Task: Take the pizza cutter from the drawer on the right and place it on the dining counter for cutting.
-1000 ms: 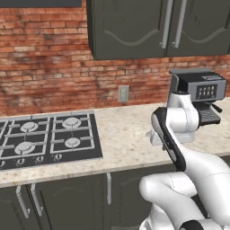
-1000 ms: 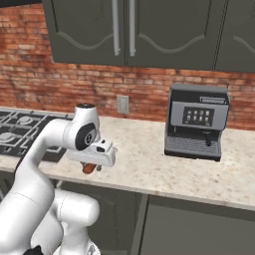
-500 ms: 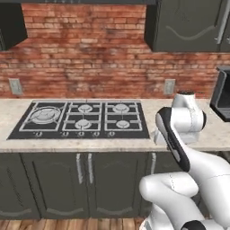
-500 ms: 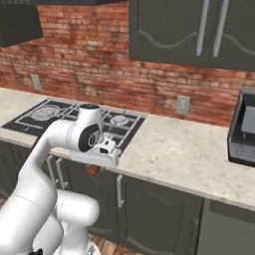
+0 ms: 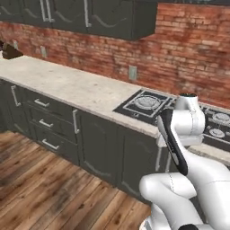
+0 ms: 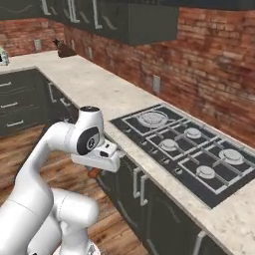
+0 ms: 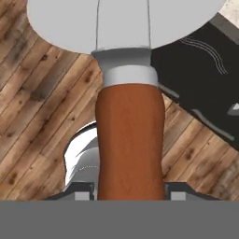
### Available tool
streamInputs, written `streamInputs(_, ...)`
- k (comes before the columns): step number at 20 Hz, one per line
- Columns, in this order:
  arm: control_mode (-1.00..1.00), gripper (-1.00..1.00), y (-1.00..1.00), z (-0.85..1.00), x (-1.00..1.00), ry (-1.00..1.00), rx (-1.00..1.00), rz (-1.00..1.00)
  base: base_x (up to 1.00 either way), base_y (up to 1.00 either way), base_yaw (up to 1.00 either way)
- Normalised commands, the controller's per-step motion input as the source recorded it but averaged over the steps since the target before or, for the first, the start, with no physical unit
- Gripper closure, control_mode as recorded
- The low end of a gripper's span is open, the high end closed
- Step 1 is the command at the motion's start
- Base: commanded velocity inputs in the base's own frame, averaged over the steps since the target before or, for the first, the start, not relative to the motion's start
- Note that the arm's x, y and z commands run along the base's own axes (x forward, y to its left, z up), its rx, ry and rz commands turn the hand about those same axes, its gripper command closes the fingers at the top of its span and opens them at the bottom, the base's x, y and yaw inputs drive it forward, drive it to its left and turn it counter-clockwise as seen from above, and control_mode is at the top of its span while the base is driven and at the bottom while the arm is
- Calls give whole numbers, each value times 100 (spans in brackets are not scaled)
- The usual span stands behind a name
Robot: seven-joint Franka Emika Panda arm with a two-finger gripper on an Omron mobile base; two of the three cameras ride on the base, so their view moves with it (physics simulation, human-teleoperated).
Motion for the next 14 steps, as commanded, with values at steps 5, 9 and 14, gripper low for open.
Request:
streamInputs(5,100,100,0,0,0,0,0,0,-23,48,100)
streamInputs(9,100,100,0,0,0,0,0,0,-25,52,99)
streamInputs(14,100,100,0,0,0,0,0,0,-5,56,92)
